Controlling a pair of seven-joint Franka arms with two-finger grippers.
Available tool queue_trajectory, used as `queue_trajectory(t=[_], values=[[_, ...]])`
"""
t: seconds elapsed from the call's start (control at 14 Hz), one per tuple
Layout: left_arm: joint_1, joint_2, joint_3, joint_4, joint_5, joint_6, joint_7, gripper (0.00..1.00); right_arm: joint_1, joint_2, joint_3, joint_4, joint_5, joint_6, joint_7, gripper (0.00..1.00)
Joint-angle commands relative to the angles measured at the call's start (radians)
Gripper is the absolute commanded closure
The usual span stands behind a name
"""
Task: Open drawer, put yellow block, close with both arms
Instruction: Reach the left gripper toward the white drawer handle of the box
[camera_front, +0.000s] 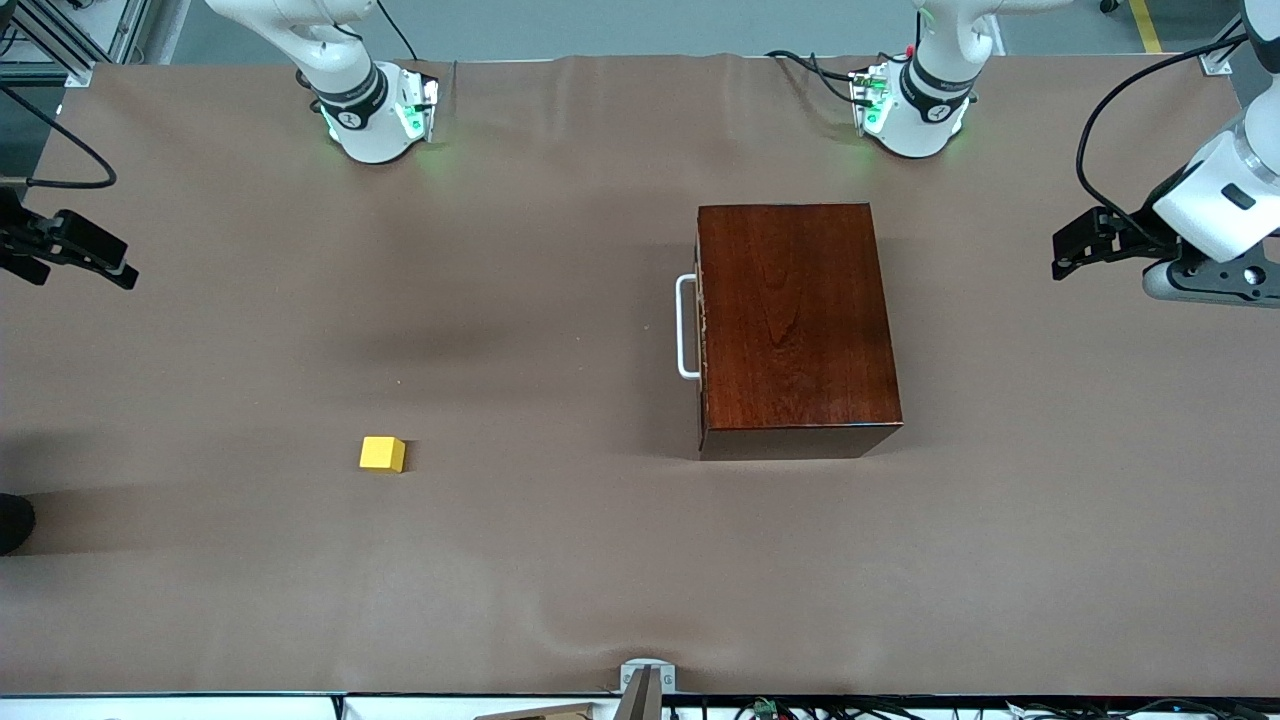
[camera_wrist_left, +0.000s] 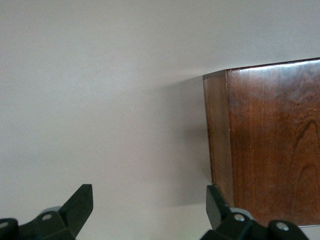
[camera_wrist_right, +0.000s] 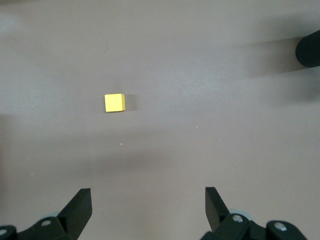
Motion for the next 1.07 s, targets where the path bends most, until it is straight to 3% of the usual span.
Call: queue_trajectory(t=[0.0, 0.5, 1.0], values=[[0.003, 0.000, -0.007, 0.003, 0.018, 0.004, 0.011, 0.00, -0.004, 0.004, 0.006, 0.016, -0.013, -0.007, 0.005, 0.00], [0.001, 0.000, -0.007, 0.003, 0.018, 0.002, 0.009, 0.00, -0.003, 0.005, 0.006, 0.016, -0.013, -0.007, 0.005, 0.00], [-0.005, 0.003, -0.050, 0.012, 0.019, 0.002, -0.086, 0.00, -0.004, 0.005, 0.006, 0.016, -0.013, -0.001, 0.007, 0.00]])
